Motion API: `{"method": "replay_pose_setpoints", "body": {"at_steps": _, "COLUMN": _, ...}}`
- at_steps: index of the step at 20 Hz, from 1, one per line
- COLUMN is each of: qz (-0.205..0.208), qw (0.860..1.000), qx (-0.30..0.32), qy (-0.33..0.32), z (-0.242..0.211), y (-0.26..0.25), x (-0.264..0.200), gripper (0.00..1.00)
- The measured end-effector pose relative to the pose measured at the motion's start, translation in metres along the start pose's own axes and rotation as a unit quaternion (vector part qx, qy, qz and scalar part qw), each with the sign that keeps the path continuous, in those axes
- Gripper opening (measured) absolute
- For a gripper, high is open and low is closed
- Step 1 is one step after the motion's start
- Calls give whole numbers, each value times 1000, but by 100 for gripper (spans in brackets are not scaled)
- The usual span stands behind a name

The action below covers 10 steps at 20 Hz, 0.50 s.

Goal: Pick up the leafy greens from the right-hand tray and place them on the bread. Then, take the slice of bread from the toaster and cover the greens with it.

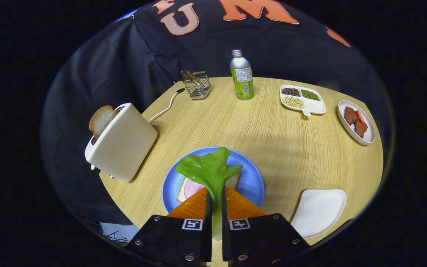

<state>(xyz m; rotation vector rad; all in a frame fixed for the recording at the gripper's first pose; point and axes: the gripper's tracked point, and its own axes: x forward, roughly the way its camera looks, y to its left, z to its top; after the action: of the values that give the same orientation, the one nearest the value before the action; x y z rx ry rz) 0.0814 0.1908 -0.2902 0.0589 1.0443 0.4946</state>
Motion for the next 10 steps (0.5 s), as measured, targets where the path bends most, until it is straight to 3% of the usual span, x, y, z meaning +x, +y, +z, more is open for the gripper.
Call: {"method": "replay_pose_setpoints", "body": {"at_steps": 10, "qz": -1, "qw": 1000, "qx": 23, "qy": 17, "z": 0, "y": 11, "x": 27, "gripper": 12}}
